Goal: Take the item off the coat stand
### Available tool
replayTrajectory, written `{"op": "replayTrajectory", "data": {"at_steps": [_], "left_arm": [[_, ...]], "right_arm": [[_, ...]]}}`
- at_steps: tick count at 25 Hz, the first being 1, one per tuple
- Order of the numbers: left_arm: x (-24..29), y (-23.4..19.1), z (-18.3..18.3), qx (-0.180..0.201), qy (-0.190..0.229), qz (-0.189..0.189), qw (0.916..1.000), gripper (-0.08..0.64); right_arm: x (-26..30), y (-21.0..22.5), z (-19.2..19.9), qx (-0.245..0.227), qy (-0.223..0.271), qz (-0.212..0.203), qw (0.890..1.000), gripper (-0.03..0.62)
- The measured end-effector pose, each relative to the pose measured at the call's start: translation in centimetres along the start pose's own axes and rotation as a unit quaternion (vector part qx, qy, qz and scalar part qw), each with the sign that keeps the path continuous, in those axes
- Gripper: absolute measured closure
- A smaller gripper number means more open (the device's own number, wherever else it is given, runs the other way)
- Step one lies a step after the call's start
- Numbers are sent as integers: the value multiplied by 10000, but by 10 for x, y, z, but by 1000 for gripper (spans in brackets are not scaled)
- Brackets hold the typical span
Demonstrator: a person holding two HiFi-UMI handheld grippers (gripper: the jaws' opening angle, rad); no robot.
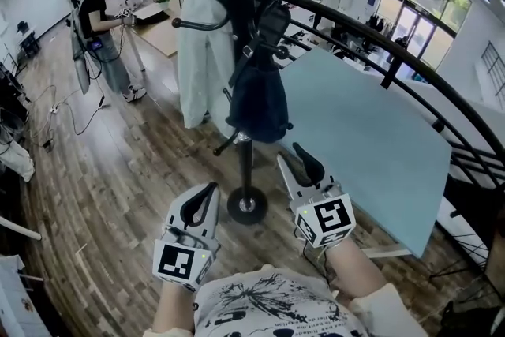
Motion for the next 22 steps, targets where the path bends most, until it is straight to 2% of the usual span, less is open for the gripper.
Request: {"op": "replayTrajectory", "data": {"at_steps": [4,8,17,22], "left_arm": [[4,-3,1,63,-31,104,9999,555],[4,-10,2,87,-39,105,9999,555],[3,-25,6,33,-105,-68,9999,555],[4,-29,9,8,-181,-119,9998,555]], "right_arm": [[29,12,-10,-91,76,78,9999,356],[57,21,-12,-42,28,4,10000,318],[105,27,-13,-117,-26,-231,9997,323],[110,32,-13,-155,22,-93,9998,458]]}}
Point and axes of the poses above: the fingertips, and each gripper's own axes: x forward along the fingers, y to its right, z out of its underside, the point moved 5 cm from there along -x, backward along the fingers, and after that the axes turned 3 degrees about y, right-handed, at the moved point
